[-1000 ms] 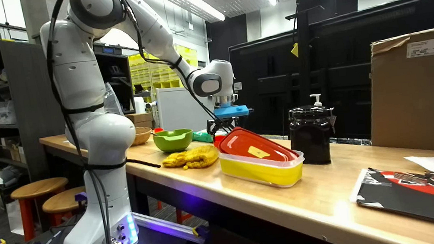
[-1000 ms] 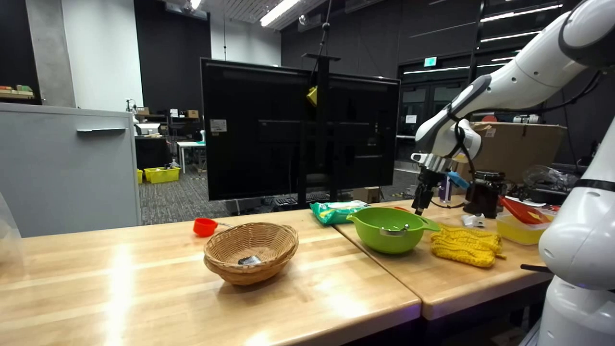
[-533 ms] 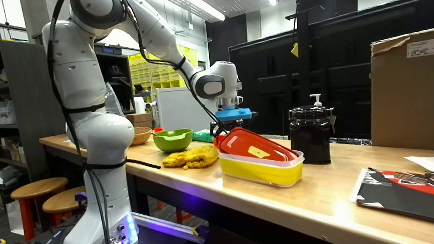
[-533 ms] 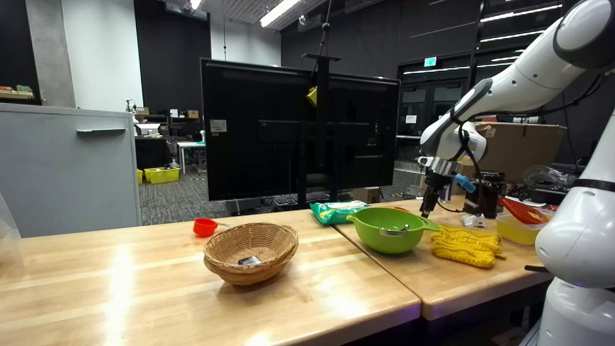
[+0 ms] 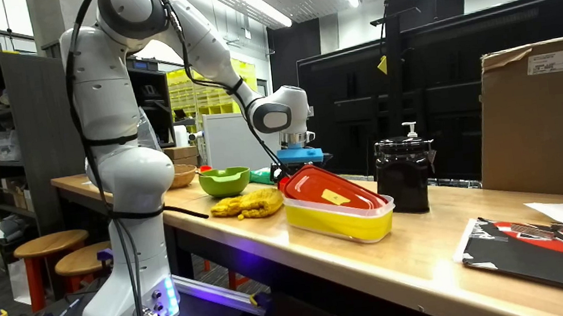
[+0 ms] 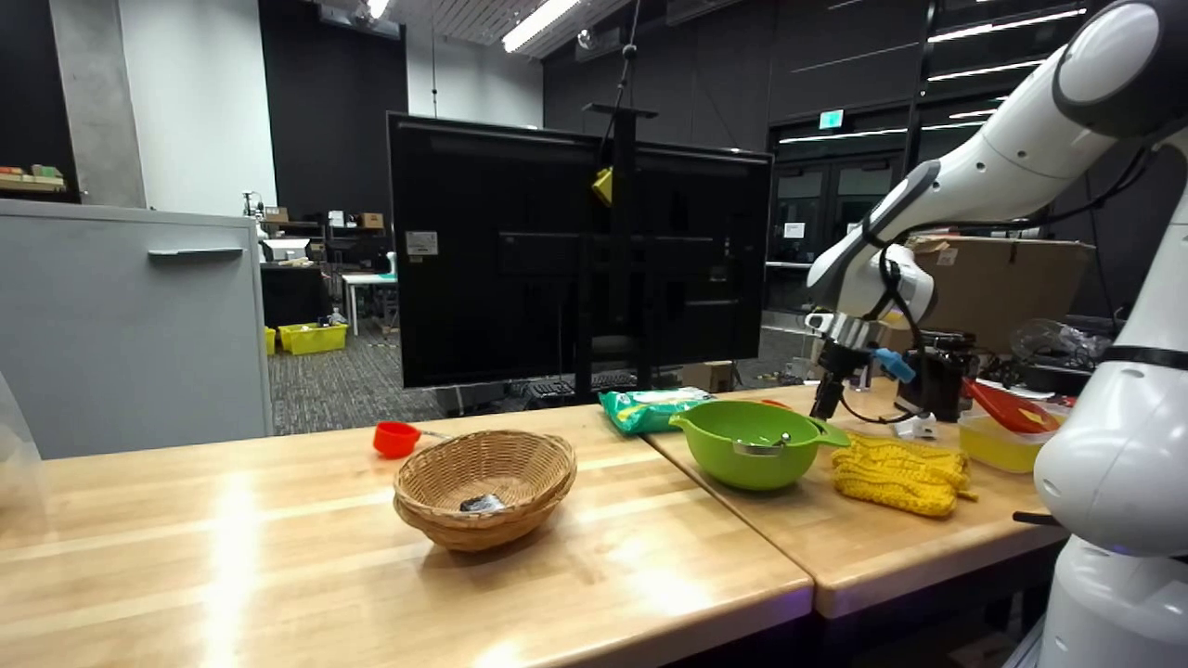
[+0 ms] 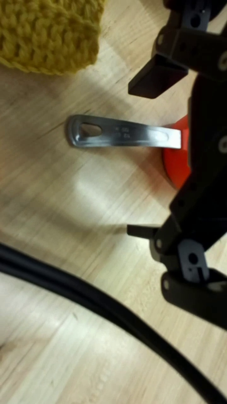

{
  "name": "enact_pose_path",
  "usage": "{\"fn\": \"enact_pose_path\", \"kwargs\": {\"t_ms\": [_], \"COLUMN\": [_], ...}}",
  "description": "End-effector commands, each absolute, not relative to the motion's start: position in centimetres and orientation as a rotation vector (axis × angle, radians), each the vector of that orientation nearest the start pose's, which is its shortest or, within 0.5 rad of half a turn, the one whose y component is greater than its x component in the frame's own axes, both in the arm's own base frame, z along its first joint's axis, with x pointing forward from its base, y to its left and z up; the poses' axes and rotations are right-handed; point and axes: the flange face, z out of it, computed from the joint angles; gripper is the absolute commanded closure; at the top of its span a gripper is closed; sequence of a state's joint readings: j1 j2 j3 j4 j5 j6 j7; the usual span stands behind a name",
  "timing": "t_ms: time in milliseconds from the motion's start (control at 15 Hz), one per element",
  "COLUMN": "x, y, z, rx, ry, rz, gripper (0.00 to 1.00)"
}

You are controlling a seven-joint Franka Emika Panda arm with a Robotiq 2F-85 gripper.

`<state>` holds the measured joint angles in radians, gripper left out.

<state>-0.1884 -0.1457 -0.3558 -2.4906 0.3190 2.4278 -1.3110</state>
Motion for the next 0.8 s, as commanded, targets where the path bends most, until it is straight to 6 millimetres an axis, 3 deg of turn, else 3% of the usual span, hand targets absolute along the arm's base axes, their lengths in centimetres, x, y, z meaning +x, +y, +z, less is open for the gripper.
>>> {"fn": "enact_pose_path", "kwargs": {"t_ms": [0,67,200,733], "x": [39.9,39.89,39.95,40.41], "y": [-23.33,-23.28,-23.39,-23.58], "z": [33.54,33.26,33.38,34.06], "rx": [-2.891,-2.89,-2.897,-2.921], "ry": [-0.741,-0.733,-0.724,-0.734], "rz": [-0.396,-0.399,-0.415,-0.447], "gripper": [0.0,0.25,0.31,0.91]}}
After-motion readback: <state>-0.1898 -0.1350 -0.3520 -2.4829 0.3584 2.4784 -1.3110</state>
